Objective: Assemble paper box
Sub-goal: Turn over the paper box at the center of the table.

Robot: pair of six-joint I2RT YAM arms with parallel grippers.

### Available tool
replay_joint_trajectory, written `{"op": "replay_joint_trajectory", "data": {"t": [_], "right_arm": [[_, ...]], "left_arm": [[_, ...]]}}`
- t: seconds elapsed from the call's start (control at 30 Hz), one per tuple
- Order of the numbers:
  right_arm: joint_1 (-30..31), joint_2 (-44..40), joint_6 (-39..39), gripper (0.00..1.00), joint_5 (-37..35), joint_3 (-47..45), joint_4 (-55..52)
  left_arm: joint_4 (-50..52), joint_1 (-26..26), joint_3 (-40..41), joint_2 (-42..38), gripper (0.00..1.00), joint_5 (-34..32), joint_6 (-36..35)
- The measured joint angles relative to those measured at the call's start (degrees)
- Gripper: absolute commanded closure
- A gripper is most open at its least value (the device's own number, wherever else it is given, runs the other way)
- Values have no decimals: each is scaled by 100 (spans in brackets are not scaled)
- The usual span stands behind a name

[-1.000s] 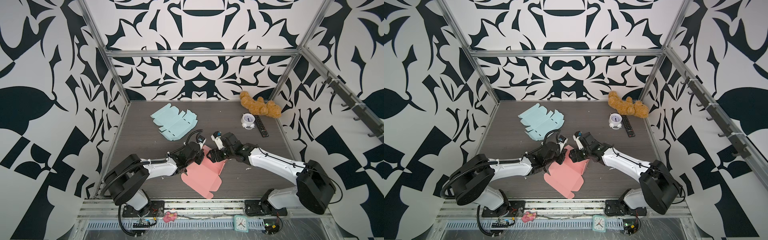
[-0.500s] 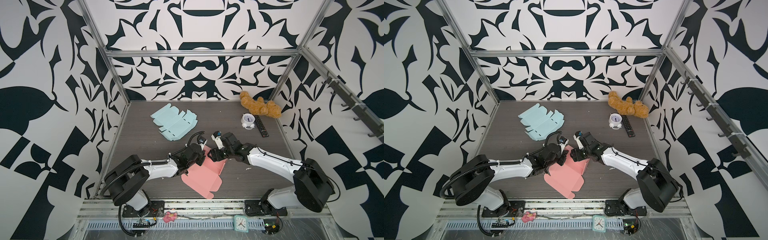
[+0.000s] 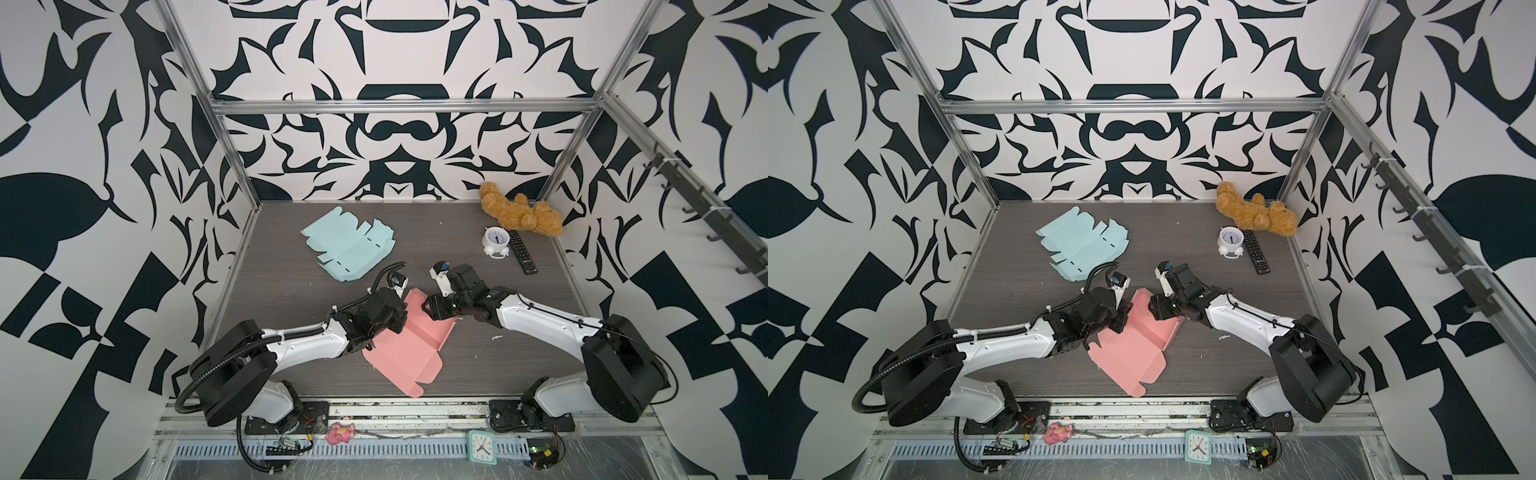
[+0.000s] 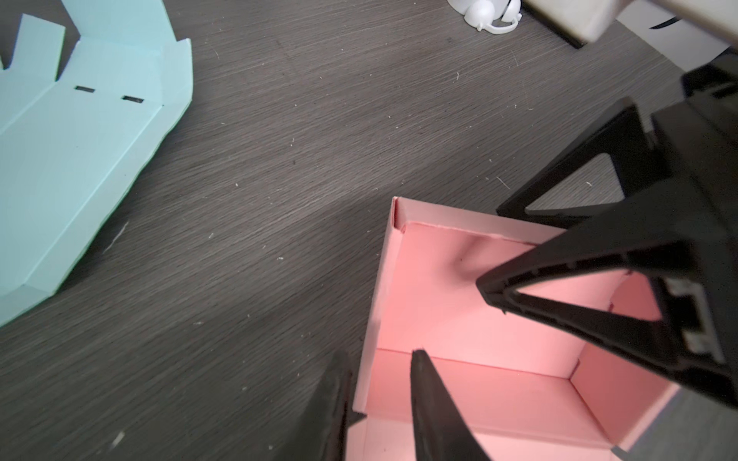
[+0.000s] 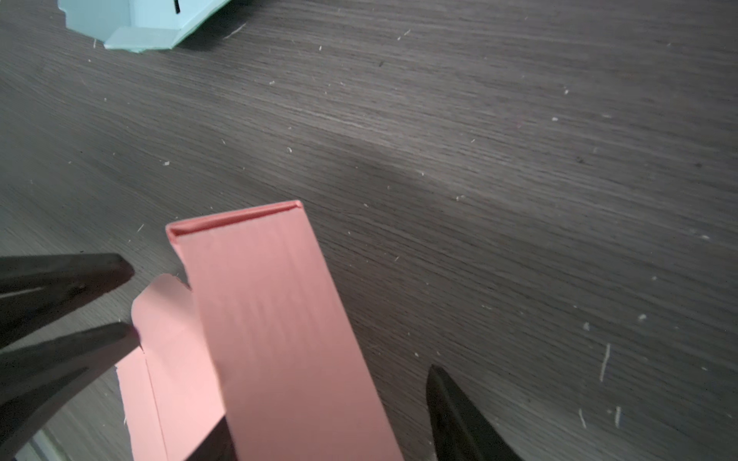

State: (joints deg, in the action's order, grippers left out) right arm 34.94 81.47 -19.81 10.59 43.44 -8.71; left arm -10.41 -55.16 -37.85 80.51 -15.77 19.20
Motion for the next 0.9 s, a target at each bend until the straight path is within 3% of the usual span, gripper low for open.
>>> {"op": "replay_joint_trajectory", "data": {"t": [0.43, 0.9], "right_arm": [[-262, 94, 0, 40, 125, -162, 181], [-481, 271, -15, 36, 205, -363, 350]], "left_arm": [[1934, 0, -343, -1150, 63, 289, 1084], [3259, 0, -369, -2057, 55, 599, 1816]]}}
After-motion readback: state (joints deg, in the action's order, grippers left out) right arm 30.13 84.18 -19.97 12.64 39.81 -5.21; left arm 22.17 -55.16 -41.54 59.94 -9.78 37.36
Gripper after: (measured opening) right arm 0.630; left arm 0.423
